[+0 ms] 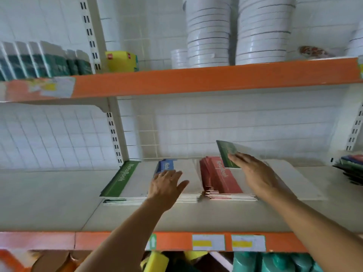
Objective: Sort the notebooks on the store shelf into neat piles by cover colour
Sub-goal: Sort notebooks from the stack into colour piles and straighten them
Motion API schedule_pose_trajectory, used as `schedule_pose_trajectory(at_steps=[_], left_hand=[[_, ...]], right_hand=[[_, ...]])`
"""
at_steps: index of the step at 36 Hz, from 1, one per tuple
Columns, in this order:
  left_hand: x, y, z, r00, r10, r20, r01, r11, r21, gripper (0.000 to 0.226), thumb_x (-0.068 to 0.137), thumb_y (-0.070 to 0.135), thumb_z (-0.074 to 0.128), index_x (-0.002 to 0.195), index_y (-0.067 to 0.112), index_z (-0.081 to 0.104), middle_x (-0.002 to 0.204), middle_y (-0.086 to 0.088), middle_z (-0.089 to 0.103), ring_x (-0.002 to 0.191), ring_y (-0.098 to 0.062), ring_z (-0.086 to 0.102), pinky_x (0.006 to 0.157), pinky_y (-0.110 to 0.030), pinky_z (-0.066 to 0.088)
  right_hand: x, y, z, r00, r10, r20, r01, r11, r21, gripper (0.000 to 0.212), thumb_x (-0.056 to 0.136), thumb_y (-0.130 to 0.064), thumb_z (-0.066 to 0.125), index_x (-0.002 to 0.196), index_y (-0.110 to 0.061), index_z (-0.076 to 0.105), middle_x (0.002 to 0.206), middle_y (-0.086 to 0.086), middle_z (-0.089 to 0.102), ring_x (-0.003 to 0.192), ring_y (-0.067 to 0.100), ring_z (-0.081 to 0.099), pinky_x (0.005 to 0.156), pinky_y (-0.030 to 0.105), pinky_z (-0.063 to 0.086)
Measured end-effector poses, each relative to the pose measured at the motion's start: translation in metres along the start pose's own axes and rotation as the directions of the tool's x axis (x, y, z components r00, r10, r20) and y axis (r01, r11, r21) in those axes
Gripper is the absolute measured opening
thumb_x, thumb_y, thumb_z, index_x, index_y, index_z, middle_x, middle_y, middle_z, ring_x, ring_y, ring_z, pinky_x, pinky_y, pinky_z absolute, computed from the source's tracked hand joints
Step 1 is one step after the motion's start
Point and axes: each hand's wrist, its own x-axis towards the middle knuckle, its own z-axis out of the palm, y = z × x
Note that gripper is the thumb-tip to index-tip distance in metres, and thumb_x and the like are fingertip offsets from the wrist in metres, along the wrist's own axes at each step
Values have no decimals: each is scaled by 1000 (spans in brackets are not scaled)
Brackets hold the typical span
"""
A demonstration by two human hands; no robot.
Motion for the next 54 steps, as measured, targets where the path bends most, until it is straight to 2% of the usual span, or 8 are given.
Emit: schedule_pose_trajectory(at_steps=[11, 17, 23, 26, 31, 33, 43, 54], left_hand=[[-50, -90, -19, 991, -125, -52, 129, 989, 67, 61, 95, 60, 16, 138, 28, 46, 144, 6, 44, 134, -16, 38, 107, -29, 28], [-71, -130, -22, 972, -171, -161, 179, 983, 42, 56, 84, 55, 31, 97, 19, 72, 97, -2, 72, 90, -26, 68, 77, -39, 52], [-84, -171, -28, 974, -158, -164, 173, 982, 81, 45, 80, 49, 38, 91, 21, 72, 87, 2, 71, 80, -22, 69, 69, -35, 55], [-83, -195, -35, 973, -155, -171, 169, 983, 72, 49, 84, 48, 35, 95, 20, 73, 90, 1, 72, 84, -23, 70, 71, -36, 55], [-79, -226, -42, 982, -145, -124, 151, 988, 41, 84, 81, 63, 1, 134, 23, 53, 136, 1, 54, 129, -20, 47, 106, -34, 33], [-75, -238, -40, 983, -142, -118, 149, 987, 60, 70, 92, 62, 10, 139, 26, 46, 143, 4, 47, 134, -16, 39, 110, -30, 26], [-57, -259, -26, 995, -73, -69, 75, 997, 30, 52, 99, 53, 24, 142, 28, 40, 148, 6, 41, 138, -14, 32, 112, -29, 21], [-48, -248, -23, 998, -3, -58, 1, 999, -32, 49, 100, 49, 26, 141, 28, 40, 147, 6, 41, 138, -14, 31, 112, -29, 21]], right_hand=[[28, -108, 21, 987, -158, 11, 156, 982, 108, 76, 93, 12, 37, 151, -32, 18, 158, -7, 20, 143, 12, 26, 112, 25, 24], [37, -168, 31, 973, -226, 37, 214, 954, 211, 81, 88, 16, 38, 151, -30, 18, 158, -4, 21, 141, 16, 30, 108, 26, 33], [47, -225, 47, 942, -329, 72, 309, 929, 204, 79, 87, 17, 36, 152, -26, 21, 157, 1, 23, 141, 20, 29, 108, 28, 31], [55, -253, 53, 939, -324, 114, 299, 934, 194, 75, 91, 15, 34, 152, -26, 19, 158, 2, 21, 142, 20, 28, 110, 27, 29], [67, -292, 70, 939, -296, 176, 272, 951, 146, 70, 93, 10, 37, 152, -24, 21, 156, 4, 26, 139, 20, 32, 109, 29, 32], [69, -303, 77, 935, -290, 206, 270, 956, 118, 66, 94, 6, 40, 151, -21, 23, 154, 5, 30, 136, 21, 36, 108, 31, 35], [73, -310, 106, 882, -235, 409, 232, 971, 56, 64, 97, -56, 36, 150, -23, 22, 153, 2, 31, 135, 24, 35, 108, 39, 36], [73, -303, 106, 908, -207, 364, 202, 978, 52, 66, 96, -55, 37, 151, -21, 22, 155, 2, 27, 139, 21, 30, 113, 35, 27]])
